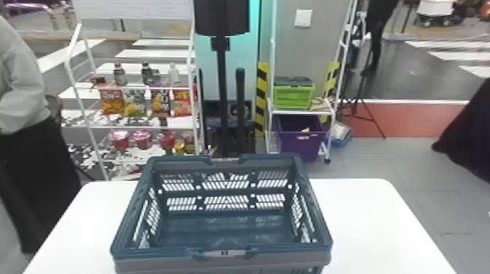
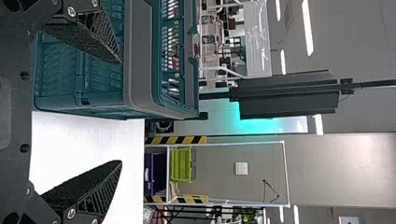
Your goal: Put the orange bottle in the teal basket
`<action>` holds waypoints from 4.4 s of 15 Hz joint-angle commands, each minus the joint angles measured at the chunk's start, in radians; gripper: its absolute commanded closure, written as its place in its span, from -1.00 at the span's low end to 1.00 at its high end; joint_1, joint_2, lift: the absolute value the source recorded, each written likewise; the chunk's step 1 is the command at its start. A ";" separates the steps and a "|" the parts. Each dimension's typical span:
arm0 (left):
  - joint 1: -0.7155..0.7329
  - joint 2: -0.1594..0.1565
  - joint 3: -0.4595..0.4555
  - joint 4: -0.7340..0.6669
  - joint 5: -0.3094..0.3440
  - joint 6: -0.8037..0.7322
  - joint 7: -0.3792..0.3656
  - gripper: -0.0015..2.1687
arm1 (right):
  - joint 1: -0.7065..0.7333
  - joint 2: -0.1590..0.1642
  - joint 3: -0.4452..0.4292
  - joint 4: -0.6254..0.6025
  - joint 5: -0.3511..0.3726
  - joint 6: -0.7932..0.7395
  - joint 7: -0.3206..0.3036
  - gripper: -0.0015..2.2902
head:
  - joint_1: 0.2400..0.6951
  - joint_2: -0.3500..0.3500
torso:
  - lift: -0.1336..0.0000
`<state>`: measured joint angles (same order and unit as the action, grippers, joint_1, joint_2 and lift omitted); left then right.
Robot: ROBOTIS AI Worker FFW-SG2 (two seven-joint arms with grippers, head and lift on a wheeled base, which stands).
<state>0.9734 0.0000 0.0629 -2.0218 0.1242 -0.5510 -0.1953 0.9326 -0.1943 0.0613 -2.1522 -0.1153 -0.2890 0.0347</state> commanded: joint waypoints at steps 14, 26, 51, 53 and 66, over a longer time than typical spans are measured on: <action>-0.022 -0.003 0.064 -0.107 -0.015 0.115 0.004 -0.42 | 0.003 0.003 -0.001 0.002 -0.001 0.000 -0.001 -0.89 | 0.14 0.00 | 1.00; -0.364 0.057 0.279 -0.382 0.009 0.830 -0.055 -0.42 | 0.014 0.049 -0.009 -0.002 0.036 0.015 -0.009 -0.89 | 0.14 0.00 | 1.00; -1.423 0.284 -0.509 0.551 -0.282 0.958 -0.750 -0.42 | 0.075 0.195 0.017 0.032 0.250 -0.058 -0.085 -0.88 | 0.14 0.00 | 1.00; -1.423 0.133 -0.420 0.666 -0.485 0.906 -0.874 -0.42 | 0.078 0.195 0.012 0.038 0.249 -0.074 -0.085 -0.88 | 0.14 0.00 | 1.00; -1.566 0.046 -0.459 1.057 -0.689 0.747 -0.903 -0.42 | 0.080 0.195 0.006 0.057 0.241 -0.086 -0.085 -0.88 | 0.14 0.00 | 1.00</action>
<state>-0.5904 0.0497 -0.3955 -0.9744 -0.5426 0.1963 -1.0941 1.0122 -0.0015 0.0675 -2.0955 0.1261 -0.3750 -0.0506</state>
